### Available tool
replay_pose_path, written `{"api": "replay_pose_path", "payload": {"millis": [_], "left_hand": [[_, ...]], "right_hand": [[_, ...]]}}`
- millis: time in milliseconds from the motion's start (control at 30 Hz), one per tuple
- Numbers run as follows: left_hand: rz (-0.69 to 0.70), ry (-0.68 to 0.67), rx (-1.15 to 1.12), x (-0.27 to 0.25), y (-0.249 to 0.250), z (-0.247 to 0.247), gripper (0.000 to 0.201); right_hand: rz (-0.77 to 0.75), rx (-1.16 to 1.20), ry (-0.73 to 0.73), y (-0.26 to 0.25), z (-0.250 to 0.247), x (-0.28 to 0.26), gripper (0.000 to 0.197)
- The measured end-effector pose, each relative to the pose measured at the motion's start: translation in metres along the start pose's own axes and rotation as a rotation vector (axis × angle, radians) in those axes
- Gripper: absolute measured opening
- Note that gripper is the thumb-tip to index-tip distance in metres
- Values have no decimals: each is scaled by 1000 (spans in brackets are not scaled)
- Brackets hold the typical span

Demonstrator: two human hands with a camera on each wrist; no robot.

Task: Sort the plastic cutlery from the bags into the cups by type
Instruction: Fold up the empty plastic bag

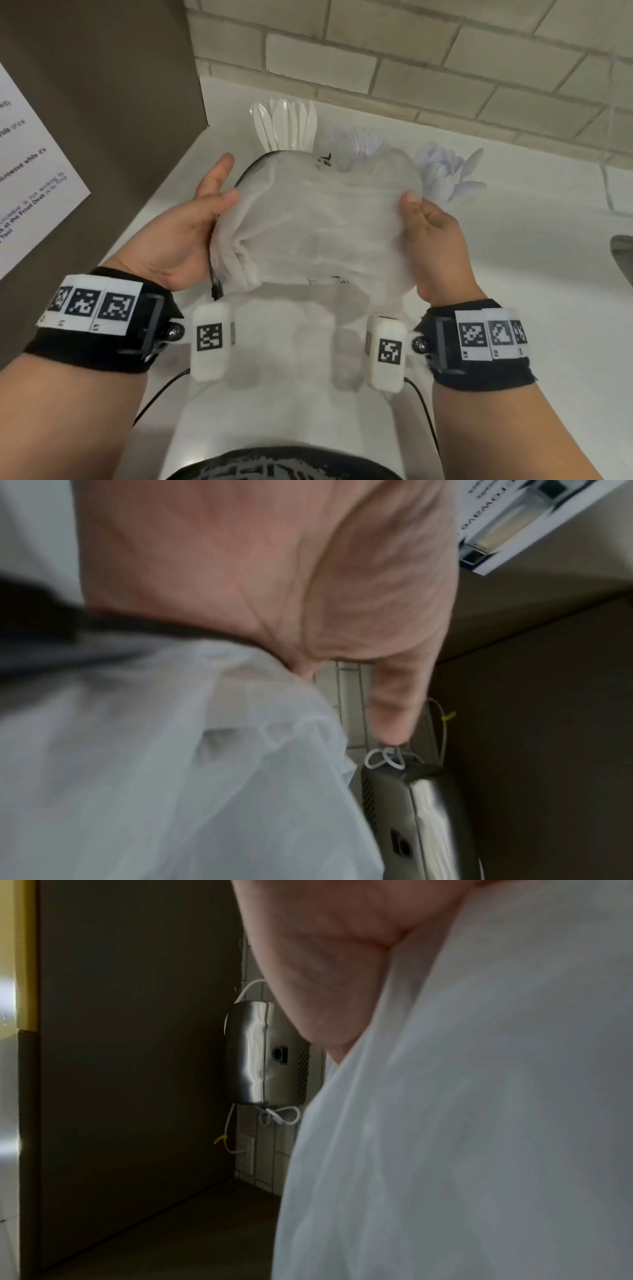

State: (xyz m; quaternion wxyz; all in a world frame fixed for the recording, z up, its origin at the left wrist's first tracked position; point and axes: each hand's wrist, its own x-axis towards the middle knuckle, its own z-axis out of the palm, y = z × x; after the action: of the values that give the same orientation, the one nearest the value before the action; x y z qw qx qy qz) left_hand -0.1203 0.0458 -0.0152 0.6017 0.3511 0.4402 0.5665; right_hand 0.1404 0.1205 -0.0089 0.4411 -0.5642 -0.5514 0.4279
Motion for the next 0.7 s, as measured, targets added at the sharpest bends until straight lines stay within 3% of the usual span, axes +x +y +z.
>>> {"api": "replay_pose_path", "payload": {"millis": [67,133,233,333,400,433,500,600,633,700], "left_hand": [[55,69,174,5,0,1,63],[127,167,253,8,-1,3,53],[148,261,368,7,-5,0,54],[133,250,484,6,-8,-3,49],[165,173,526,1,-3,1,31],[171,119,546,-2,0,2,30],[168,36,638,-5,5,1,50],[123,78,1102,-3,7,1,71],[121,137,1205,0,5,2,65],[138,266,1313,4,2,7,39]], "right_hand": [[-41,33,-31,1,0,1,29],[-87,101,-81,3,0,0,50],[-125,157,-149,5,-2,-3,46],[-107,238,-309,6,-9,-5,29],[-162,199,-437,6,-17,-7,34],[-201,155,-494,5,-20,-7,41],[-223,-20,-545,3,-24,-7,52],[-196,-567,-532,-5,-23,-6,75],[-206,-716,-491,-5,-21,-4,75],[-244,-813,-370,-4,-13,-2,54]]}}
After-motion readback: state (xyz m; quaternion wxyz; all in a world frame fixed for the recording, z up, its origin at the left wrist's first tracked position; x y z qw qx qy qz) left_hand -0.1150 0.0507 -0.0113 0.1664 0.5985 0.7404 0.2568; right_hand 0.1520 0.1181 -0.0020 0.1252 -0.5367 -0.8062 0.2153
